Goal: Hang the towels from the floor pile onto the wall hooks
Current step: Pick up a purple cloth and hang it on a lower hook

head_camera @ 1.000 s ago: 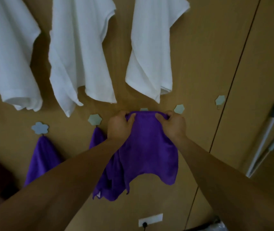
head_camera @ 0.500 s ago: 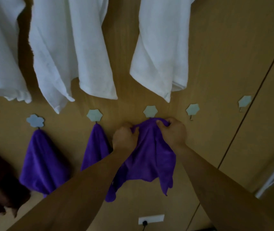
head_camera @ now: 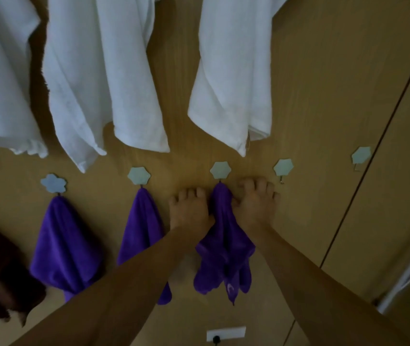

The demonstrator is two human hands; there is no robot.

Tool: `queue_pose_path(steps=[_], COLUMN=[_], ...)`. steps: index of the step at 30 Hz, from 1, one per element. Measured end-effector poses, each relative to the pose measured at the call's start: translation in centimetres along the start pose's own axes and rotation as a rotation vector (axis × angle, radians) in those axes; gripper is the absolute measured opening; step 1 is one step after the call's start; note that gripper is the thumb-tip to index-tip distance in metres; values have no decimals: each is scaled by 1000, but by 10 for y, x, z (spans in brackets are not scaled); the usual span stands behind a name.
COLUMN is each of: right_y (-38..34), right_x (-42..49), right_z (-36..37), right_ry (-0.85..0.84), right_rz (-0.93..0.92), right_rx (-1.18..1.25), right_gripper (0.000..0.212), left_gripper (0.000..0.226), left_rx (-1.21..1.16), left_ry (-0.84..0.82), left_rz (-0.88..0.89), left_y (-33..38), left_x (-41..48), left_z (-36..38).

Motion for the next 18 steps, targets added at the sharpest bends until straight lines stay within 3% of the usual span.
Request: queue_pose_path(steps=[3, 5, 8, 12, 16, 18], right_y=[-3, -3, 0, 4, 14, 23], right_x=[-13, -20, -27, -35, -46, -46], right_z=[9, 14, 18, 29, 39, 40], right_ry=[-124, -238, -257, -417, -623, -645], right_rz=[-59, -20, 43, 172, 186, 196], right_rx=[419, 572, 705, 798, 685, 639], right_gripper=[37, 48, 52, 58, 31, 22], left_gripper=[43, 38, 32, 75, 61, 54], left_rx=[-240, -486, -706, -727, -583, -566], left_ry=[103, 34, -98, -229, -262, -310], left_rz=[199, 146, 31, -43, -44, 18], left_y=[8, 12, 14, 9, 2, -8], left_x=[-4, 2, 7, -2, -11, -20], left_z=[1, 2, 9, 30, 48, 54])
Point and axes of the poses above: each hand's wrist, its own x-axis towards the middle knuckle, its own z-axis out of the palm, y = z × x, the point moved 3 cm from there along x, towards the middle knuckle, and after that the axes turned 10 degrees about y, right-handed, at the moved point
